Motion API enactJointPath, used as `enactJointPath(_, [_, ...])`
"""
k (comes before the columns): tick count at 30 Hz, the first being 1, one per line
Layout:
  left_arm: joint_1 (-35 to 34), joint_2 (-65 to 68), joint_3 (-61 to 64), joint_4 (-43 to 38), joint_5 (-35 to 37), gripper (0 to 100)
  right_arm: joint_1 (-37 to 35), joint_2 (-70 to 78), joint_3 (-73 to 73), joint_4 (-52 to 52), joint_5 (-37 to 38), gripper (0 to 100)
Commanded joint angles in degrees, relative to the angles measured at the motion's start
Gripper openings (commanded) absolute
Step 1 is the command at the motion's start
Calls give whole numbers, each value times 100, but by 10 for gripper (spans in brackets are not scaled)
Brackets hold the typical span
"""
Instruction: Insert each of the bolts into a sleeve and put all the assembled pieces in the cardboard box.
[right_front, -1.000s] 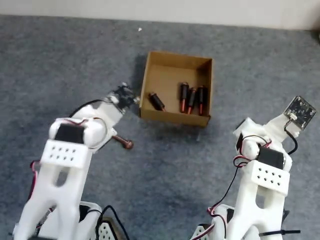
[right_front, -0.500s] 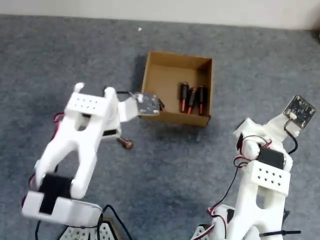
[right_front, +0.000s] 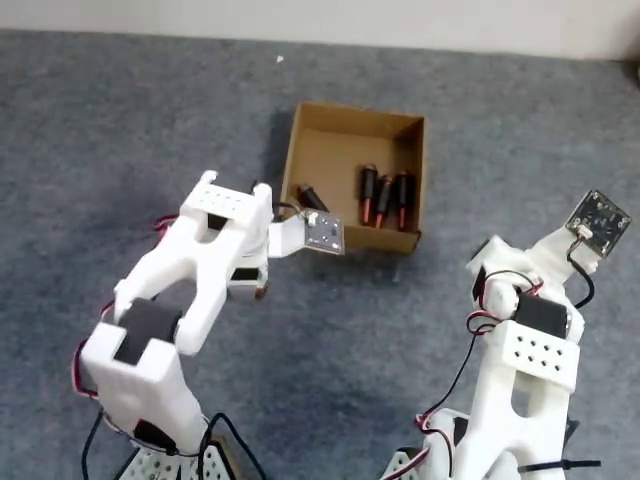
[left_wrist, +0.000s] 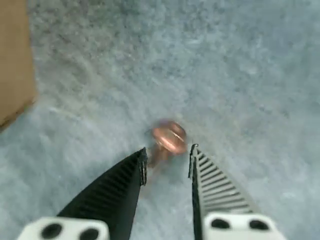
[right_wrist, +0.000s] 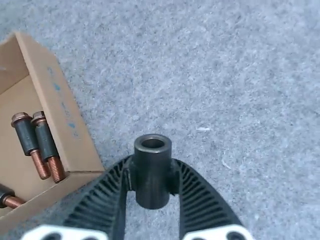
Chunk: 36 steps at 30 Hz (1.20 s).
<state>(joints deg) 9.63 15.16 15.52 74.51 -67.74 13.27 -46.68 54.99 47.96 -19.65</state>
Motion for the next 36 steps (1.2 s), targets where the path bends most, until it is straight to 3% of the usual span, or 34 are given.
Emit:
enactJointPath(1, [84, 242, -224, -316, -79, 114, 22, -215, -31, -189, 70, 5])
enactJointPath(7, [84, 312, -215, -264, -35, 5, 22, -215, -31, -189, 70, 5])
enactJointPath(14, [66, -400, -189, 484, 70, 6, 22, -233, -31, -189, 70, 5])
enactJointPath(25, [66, -2510, -154, 686, 2295, 6, -92, -251, -31, -127, 70, 5])
enactJointPath(31, [101, -3662, -154, 668, 3534, 6, -936, -945, -66, 664, 396, 5])
enactJointPath(36, [110, -4426, -154, 624, 4501, 6, -1807, -2097, 435, 637, 519, 5])
